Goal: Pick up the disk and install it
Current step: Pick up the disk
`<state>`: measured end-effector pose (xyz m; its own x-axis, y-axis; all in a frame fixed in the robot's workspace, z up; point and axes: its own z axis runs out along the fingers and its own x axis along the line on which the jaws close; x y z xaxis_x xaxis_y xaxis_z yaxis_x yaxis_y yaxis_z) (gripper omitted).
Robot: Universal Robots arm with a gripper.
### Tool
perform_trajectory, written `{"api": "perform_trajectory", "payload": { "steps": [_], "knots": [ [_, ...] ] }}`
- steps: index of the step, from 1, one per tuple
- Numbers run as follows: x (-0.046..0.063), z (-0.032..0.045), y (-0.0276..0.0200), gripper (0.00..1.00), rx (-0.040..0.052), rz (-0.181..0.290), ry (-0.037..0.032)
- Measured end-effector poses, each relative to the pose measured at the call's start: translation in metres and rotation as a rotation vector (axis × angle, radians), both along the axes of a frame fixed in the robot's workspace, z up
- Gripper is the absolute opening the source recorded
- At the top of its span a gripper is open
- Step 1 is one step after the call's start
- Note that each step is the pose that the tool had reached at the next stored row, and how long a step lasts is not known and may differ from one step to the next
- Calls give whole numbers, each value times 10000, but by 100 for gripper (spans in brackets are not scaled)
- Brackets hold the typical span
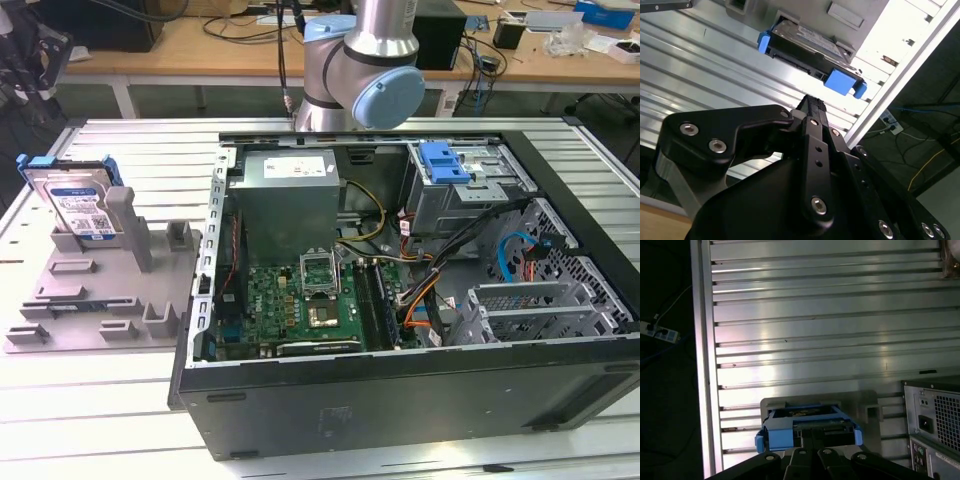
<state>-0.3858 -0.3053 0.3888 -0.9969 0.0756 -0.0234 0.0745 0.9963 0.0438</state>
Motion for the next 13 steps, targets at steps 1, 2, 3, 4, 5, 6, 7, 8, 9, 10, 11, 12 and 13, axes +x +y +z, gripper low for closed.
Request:
{"api": "perform_trajectory", "payload": {
  "steps": [1, 2, 3, 4, 5, 6, 7, 8, 9, 10, 11, 12, 13],
  "knots": [
    [-1, 0, 0, 11, -2, 0, -1],
    [-1, 0, 0, 11, -3, 0, 0],
    [-2, 0, 0, 11, -4, 1, 0],
    [-3, 0, 0, 11, -5, 1, 0],
    [-3, 0, 0, 11, -6, 1, -1],
    [-3, 0, 0, 11, -6, 0, 0],
    [-4, 0, 0, 11, -7, 0, 0],
    [-4, 0, 0, 11, -7, 0, 0],
    [-5, 0, -6, 11, -7, 0, 0],
    [-4, 0, -14, 11, -7, 12, 3],
    [-4, 0, -17, 11, -7, 35, 4],
    [-4, 0, -19, 11, -7, 94, 5],
    [-4, 0, -19, 11, -8, 180, 8]
  ]
}}
